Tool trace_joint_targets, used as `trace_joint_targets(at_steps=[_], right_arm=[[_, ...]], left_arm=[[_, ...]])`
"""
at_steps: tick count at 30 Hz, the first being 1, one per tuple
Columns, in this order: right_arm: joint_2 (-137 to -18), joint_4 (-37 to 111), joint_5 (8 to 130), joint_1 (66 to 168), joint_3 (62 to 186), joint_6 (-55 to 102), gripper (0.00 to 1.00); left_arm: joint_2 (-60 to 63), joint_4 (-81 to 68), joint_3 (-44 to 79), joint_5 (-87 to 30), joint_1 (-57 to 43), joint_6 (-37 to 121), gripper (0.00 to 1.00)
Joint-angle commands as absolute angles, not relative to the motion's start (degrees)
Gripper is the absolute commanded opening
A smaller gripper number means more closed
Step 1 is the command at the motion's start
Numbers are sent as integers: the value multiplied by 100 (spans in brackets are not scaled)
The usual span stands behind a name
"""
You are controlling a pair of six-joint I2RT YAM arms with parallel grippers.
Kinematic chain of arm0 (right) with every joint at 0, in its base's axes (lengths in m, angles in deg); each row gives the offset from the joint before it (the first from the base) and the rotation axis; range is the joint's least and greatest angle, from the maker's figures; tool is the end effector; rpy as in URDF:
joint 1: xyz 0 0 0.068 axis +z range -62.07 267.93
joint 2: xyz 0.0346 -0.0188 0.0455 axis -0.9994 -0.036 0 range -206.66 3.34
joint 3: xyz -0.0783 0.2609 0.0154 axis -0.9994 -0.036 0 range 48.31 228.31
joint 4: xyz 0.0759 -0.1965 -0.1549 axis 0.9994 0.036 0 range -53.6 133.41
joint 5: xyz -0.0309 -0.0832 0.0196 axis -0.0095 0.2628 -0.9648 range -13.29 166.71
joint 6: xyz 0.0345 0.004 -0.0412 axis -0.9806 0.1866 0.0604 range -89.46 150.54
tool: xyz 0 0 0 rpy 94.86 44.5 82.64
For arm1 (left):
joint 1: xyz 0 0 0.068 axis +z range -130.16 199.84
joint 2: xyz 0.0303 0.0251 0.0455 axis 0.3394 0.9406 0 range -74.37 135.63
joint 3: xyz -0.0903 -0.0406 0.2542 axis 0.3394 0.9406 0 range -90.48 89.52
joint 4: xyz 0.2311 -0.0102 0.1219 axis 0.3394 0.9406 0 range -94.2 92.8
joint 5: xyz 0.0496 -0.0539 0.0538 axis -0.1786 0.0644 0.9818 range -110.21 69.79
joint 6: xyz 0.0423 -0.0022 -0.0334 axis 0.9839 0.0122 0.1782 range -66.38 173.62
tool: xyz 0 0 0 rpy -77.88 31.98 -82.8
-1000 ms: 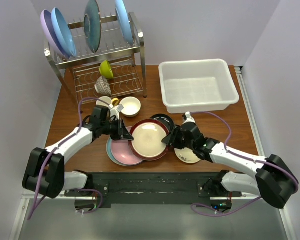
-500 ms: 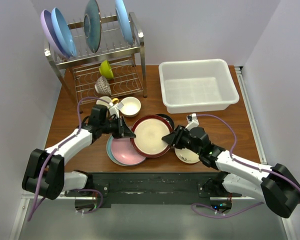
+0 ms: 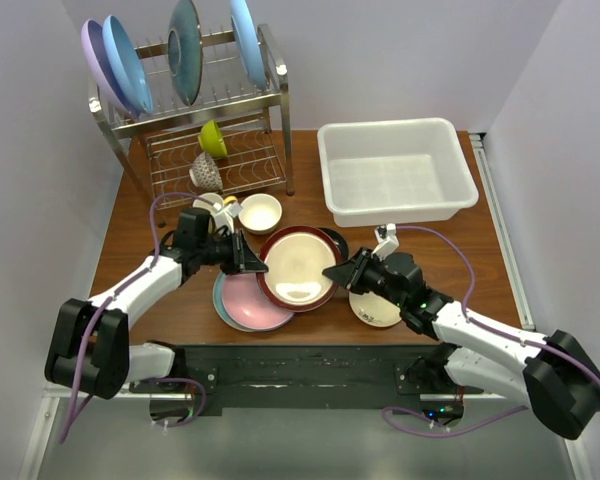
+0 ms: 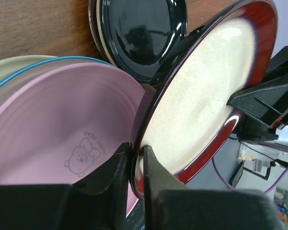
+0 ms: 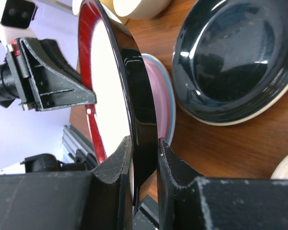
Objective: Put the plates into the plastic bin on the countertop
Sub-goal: Place the plate in the plastic bin.
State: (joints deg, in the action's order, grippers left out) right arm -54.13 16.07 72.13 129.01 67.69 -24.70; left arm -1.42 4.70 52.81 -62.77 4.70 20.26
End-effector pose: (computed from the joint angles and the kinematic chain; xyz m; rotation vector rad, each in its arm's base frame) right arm 0.1581 0.1415 0.1988 0.1954 2.0635 1.1818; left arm 0.2314 -0.0876 0.1983 0.0011 2.4568 -1.2724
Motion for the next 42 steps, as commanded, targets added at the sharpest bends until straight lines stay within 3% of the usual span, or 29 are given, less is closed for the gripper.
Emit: trace_joint_targets(at_steps=[1,2,6,15,27,29,42], right_arm=[[-5133,1855,7073,13056,7238,-2088,0],[-5028,2083,7108,13056,7274,-2026,0],[-4790,2638,7319,13056,7538,-1912,0],[-4790,4290,7758,13056,8513,-1103,0],[-4720,4906,7908,13056,9171,-997,0],[-4737,5038,7926,13056,9313,-971,0],[-5114,5627,8295,13047,10455,-725,0]], left_arm=[[-423,676,4637,-6460,253,2347,25],[-441,800,4584,-6363,253,2426,37],[-520,1293,4312,-5845,253,2804,59],[-748,1662,4021,-5572,253,2963,80],[-793,1847,4004,-5457,253,3086,90],[-801,1874,4039,-5396,253,3138,100],[-1021,1636,4276,-5589,244,3165,100]])
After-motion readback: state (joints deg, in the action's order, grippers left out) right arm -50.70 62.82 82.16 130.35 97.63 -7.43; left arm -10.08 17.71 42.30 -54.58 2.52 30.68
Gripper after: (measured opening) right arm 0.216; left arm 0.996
